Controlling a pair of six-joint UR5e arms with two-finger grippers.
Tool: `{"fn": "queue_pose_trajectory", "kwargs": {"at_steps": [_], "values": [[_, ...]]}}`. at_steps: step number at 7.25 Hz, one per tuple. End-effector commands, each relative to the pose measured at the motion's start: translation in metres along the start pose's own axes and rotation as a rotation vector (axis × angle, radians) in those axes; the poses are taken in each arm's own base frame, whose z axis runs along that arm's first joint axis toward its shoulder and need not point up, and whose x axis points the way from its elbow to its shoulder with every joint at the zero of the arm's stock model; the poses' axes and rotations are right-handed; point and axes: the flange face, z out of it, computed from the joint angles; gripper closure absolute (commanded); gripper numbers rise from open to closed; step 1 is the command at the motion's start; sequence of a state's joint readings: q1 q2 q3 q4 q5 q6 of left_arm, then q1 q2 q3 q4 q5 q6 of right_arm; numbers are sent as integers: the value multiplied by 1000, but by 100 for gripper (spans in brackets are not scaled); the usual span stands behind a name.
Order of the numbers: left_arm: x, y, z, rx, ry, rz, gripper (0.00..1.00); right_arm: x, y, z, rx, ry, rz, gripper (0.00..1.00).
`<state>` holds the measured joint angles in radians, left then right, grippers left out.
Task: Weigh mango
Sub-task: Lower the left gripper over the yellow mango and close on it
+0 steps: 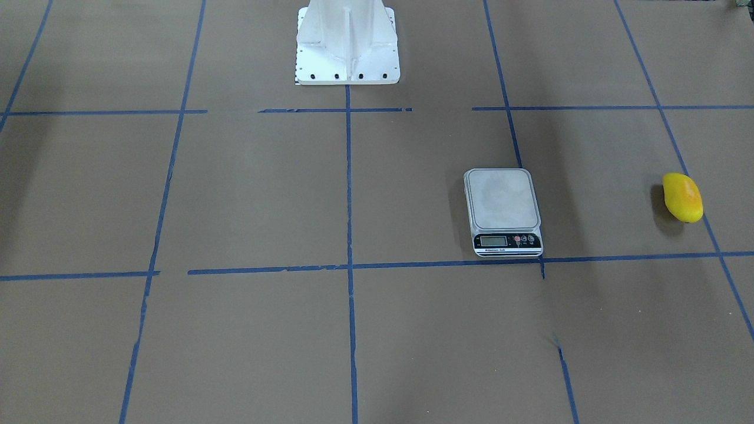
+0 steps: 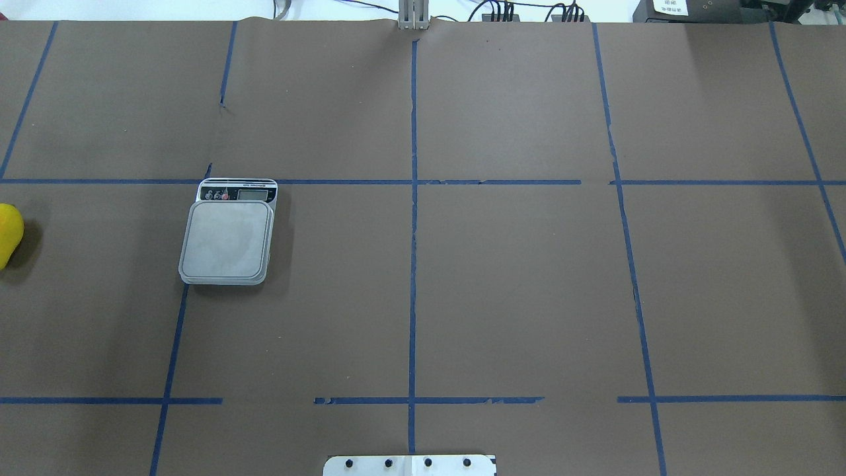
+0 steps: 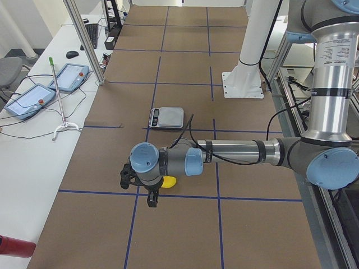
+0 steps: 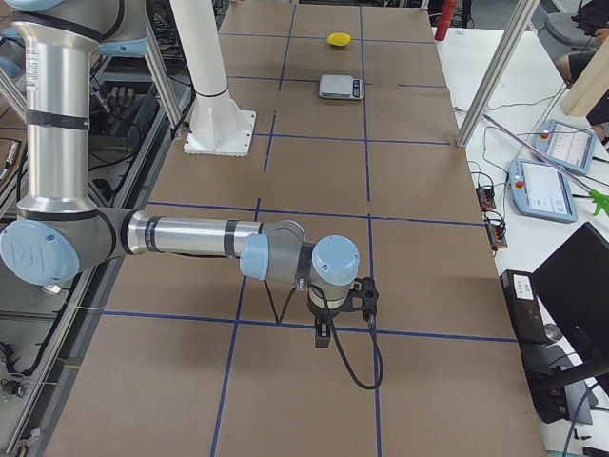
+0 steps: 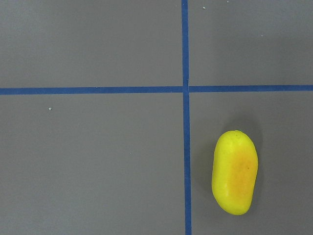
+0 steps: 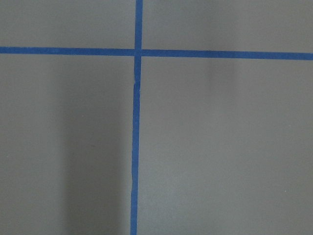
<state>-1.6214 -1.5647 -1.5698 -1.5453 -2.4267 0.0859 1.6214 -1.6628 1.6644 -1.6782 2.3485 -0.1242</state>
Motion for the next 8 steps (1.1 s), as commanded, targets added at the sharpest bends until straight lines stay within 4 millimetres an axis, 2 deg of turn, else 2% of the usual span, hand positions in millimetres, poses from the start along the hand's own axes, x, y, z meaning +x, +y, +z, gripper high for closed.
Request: {"fn": "queue_pose_trajectory", "kwargs": {"at_steps": [1,2,3,4,5,6,7,8], "values": [[3,-3,-3,8,-2,11,0,0,0,0,0,0,0,0],[5,-6,-6,16,-7,23,0,0,0,0,0,0,0,0],[19,-12,-16,36,-15,47,0,0,0,0,0,0,0,0],[21,-12,-17,41,-16,57,0,0,0,0,0,0,0,0],[26,-16,-7,48,-34,99,0,0,0,0,1,0,-1,0],[23,-11,1,86,-52,69,0,0,0,0,0,0,0,0],[26,7,23,123,-52,59,0,0,0,0,0,0,0,0],[38,16,41,149,-34,24,0,0,0,0,0,0,0,0]]}}
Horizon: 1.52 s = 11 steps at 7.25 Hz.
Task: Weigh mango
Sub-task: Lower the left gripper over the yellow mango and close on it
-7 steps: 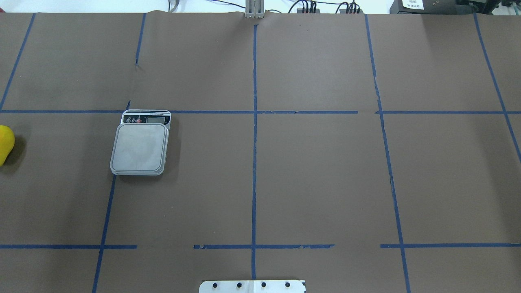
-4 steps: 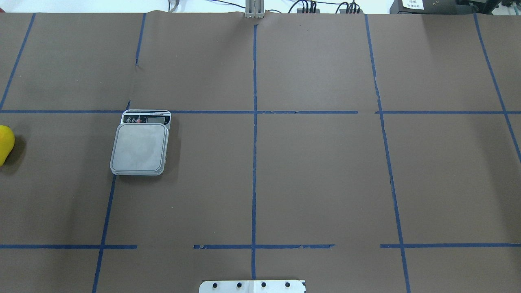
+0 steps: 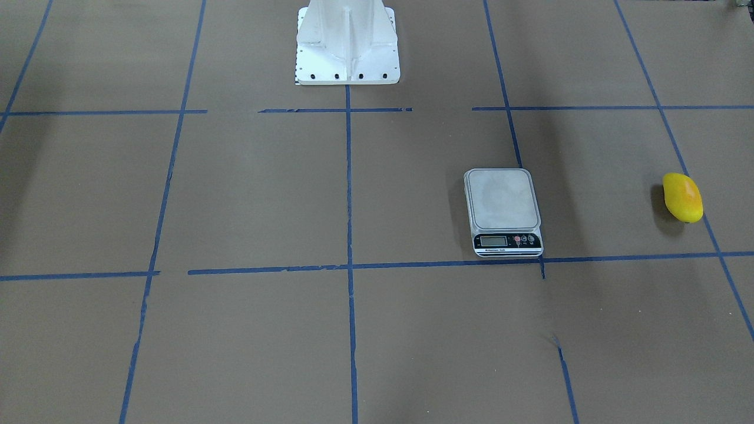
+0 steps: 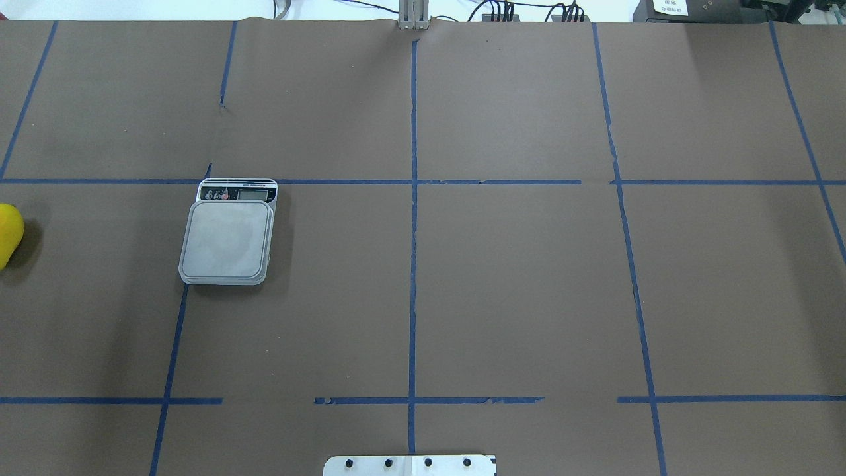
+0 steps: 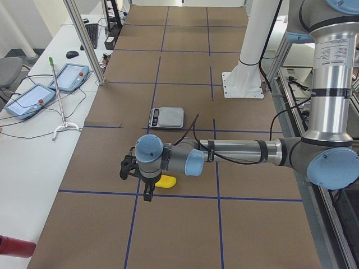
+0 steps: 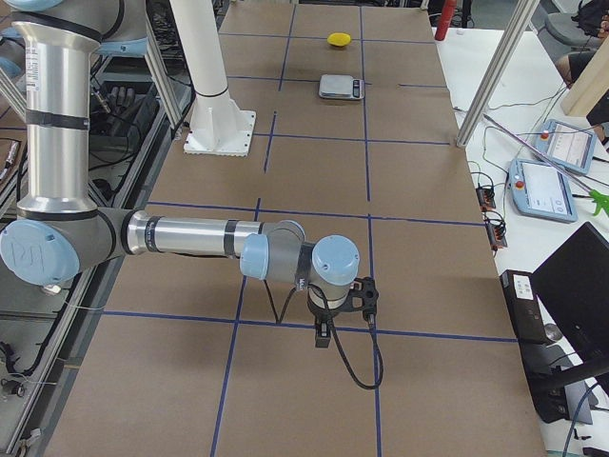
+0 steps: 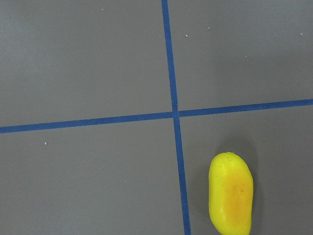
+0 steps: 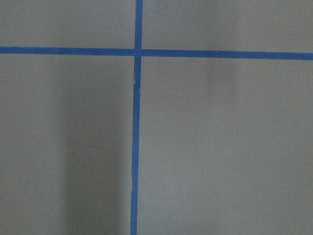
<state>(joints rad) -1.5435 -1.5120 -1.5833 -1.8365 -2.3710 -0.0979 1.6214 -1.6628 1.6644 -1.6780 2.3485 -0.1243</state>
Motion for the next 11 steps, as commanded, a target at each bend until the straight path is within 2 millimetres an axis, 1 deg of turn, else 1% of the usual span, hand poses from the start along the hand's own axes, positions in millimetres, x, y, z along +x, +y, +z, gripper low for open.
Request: {"fn": "queue_pose_trajectory", "kwargs": {"at_steps": [1,2,3,4,5,6,8,9,10,11], "values": [[25,17,35,27,23,-49,0,0,0,0,0,0,0,0],[28,21,52,3,29,-48,0,0,0,0,0,0,0,0],[41,23,69,-11,42,-55,0,0,1,0,0,0,0,0],[51,27,87,-16,58,-61,0,0,0,0,1,0,-1,0],[56,32,104,-12,76,-56,0,0,0,0,1,0,-1,0],[59,35,116,-8,72,-50,0,0,0,0,0,0,0,0],[75,30,125,-14,70,-21,0,0,0,0,0,0,0,0],[85,23,132,-20,67,-3,0,0,0,0,0,0,0,0],[85,14,140,-14,45,0,0,0,0,0,0,0,0,0],[85,10,145,-7,30,5,0,0,0,0,0,0,0,0]]}}
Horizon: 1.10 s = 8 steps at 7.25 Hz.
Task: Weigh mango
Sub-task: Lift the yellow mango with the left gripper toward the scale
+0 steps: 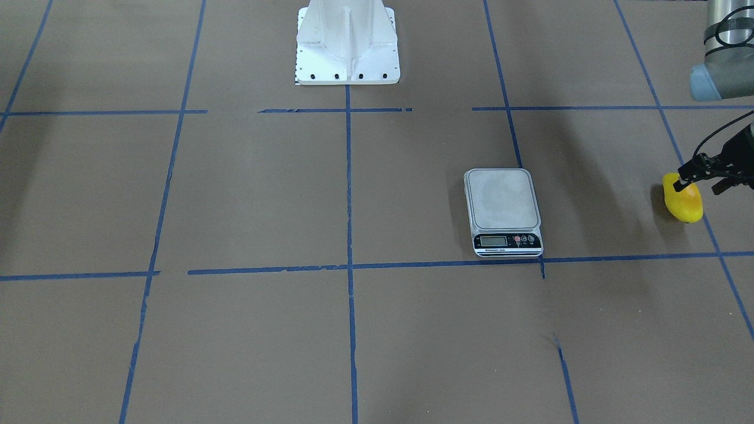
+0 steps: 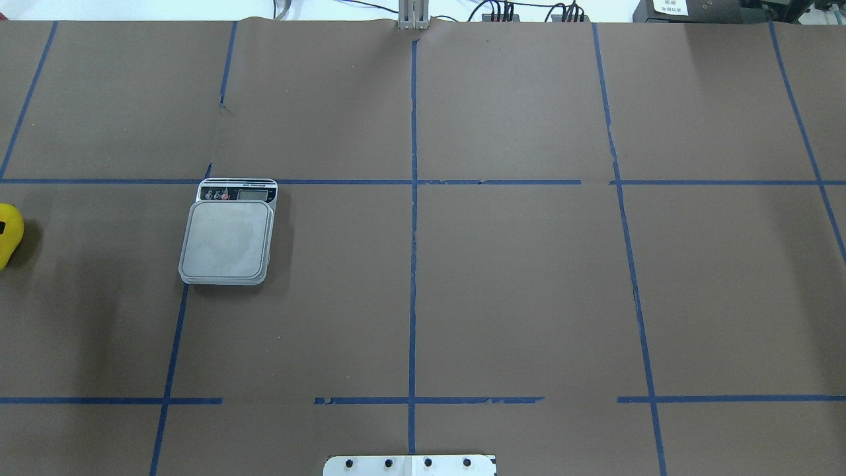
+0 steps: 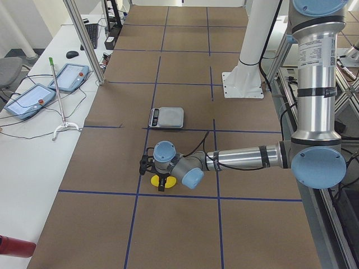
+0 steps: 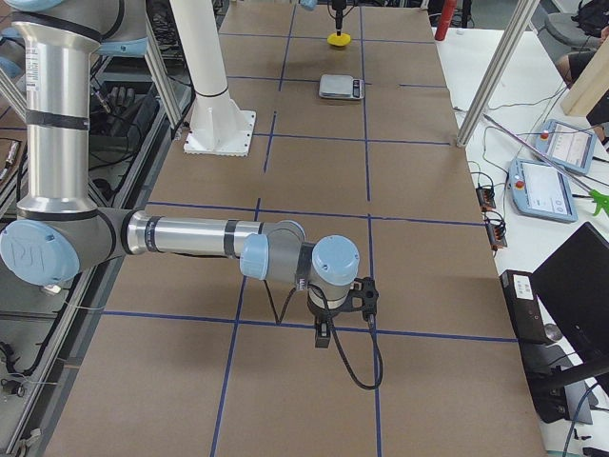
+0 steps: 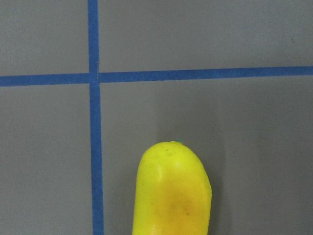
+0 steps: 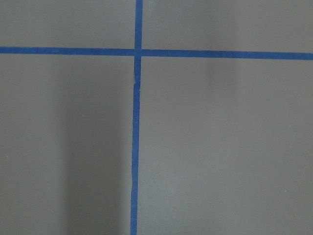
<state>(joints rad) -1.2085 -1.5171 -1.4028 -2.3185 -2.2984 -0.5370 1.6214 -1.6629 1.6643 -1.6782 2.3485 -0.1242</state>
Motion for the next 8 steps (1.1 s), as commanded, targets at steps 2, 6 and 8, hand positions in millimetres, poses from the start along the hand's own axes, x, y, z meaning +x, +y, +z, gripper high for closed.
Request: {"fn": "queue_pose_trajectory", "kwargs": {"at_steps": [2,6,8], "values": [[2,-3,18,-13,-25,14,0,0,0,0,0,0,0,0],[2,3,32,-44,-28,25,2,0,0,0,0,0,0,0],[2,4,32,-44,-28,27,57,0,0,0,0,0,0,0]]}}
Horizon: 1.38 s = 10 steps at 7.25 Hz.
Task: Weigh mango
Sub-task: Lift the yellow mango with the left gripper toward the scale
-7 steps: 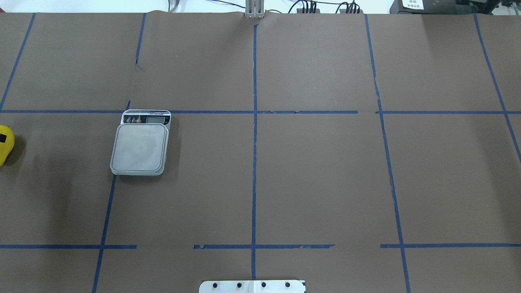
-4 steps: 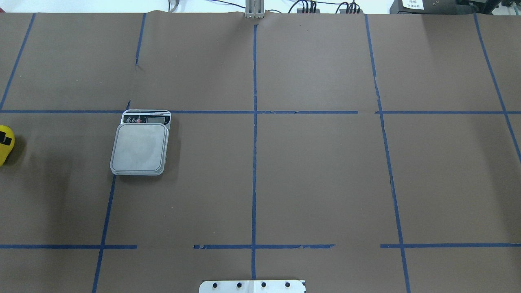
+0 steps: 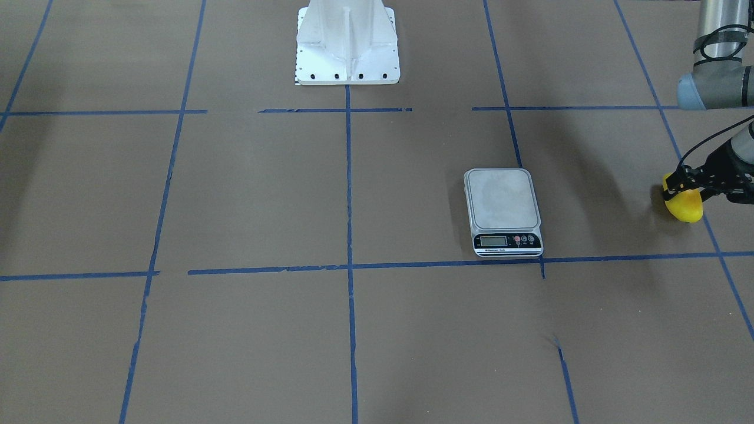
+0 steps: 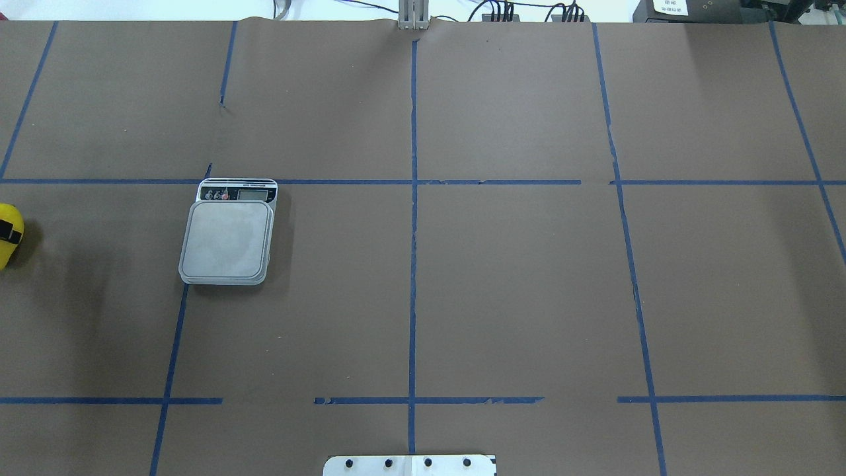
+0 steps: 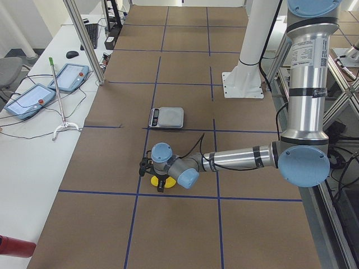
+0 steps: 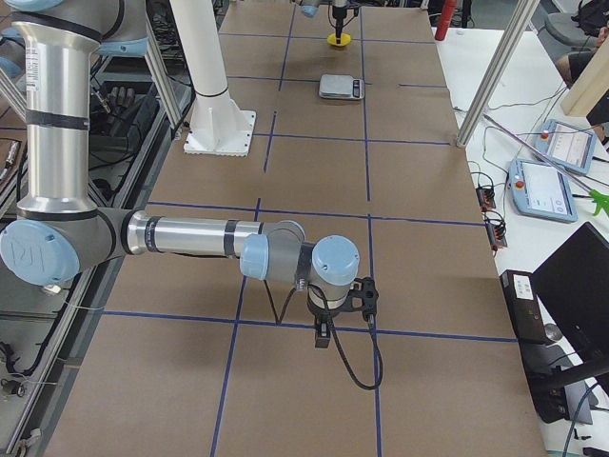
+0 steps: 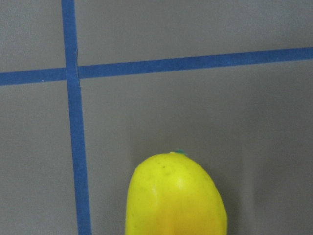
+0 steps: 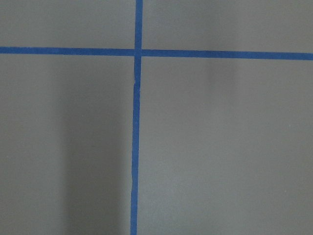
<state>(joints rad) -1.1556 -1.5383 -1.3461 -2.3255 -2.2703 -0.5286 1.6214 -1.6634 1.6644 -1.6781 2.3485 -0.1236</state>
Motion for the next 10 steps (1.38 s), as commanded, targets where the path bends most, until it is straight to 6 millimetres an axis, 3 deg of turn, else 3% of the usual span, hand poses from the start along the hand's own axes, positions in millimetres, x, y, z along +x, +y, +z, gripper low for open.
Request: {"fn": "queue_pose_trajectory", "kwargs": {"at_steps": [1,2,3,4,6,7,8,10], "values": [[4,1,-3,2,14,10,76,0,0,0,0,0,-1,0],[28,-1,-26,13,67,36,98,0,0,0,0,0,-1,0],[45,2,-40,-26,141,37,100,0,0,0,1,0,-2,0],[77,-6,-67,-39,155,32,100,0,0,0,0,0,-1,0],[130,-12,-134,-84,116,-35,100,0,0,0,1,0,-2,0],[140,-17,-161,-103,87,-71,100,0,0,0,0,0,-1,0],[165,-47,-186,-83,87,-78,100,0,0,0,1,0,-2,0],[240,-111,-223,-37,71,-165,100,0,0,0,0,0,-1,0]]}}
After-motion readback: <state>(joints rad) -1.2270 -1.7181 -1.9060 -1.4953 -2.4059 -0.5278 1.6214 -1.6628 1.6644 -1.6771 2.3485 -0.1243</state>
